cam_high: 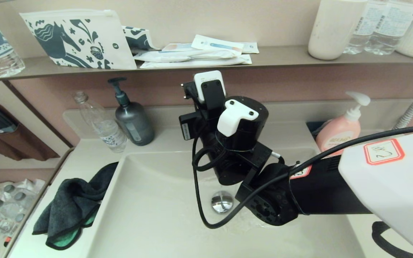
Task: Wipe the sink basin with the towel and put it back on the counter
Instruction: Turn on the faucet, then turn off the faucet
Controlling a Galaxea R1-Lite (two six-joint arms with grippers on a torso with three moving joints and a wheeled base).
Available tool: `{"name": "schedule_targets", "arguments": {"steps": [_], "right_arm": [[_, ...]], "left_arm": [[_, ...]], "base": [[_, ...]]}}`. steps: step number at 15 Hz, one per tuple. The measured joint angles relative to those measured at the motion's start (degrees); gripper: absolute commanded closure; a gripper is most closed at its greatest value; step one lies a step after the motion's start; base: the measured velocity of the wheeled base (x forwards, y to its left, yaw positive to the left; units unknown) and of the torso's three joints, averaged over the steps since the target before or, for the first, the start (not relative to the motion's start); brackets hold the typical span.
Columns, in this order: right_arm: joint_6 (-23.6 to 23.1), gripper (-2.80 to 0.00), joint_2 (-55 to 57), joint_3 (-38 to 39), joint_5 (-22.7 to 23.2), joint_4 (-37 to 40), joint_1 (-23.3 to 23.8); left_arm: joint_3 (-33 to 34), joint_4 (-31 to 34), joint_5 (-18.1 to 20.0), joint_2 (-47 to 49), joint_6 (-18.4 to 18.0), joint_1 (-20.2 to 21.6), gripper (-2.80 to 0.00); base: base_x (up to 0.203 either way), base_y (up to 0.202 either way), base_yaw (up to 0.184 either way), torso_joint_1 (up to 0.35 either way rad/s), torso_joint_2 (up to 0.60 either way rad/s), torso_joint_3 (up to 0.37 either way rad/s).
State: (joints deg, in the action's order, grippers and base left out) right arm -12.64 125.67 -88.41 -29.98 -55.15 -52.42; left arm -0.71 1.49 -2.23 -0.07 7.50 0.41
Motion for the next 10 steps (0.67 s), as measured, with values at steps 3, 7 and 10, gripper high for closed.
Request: {"name": "schedule_targets", "arguments": {"steps": [3,7,10], "right_arm": [[0.0,0.0,-1.59,0.34,-0.1,0.09,0.3],[-0.78,0.0,-2.65,-0.76,0.71,0.32,2.45],[-0.91,0.0,-2.84,-3.91,1.23,3.29,4.53]], "left_arm": [[0.0,0.0,-0.02,0.0,-0.01,0.0,0.0],[0.0,0.0,-0.02,0.0,-0.01,0.0,0.0],[0.0,0.0,-0.02,0.0,0.0,0.0,0.0]], "base": [[0.0,0.0,0.0,0.0,0.0,0.0],[0.0,0.0,0.0,0.0,0.0,0.0],[0.0,0.0,0.0,0.0,0.0,0.0]]}}
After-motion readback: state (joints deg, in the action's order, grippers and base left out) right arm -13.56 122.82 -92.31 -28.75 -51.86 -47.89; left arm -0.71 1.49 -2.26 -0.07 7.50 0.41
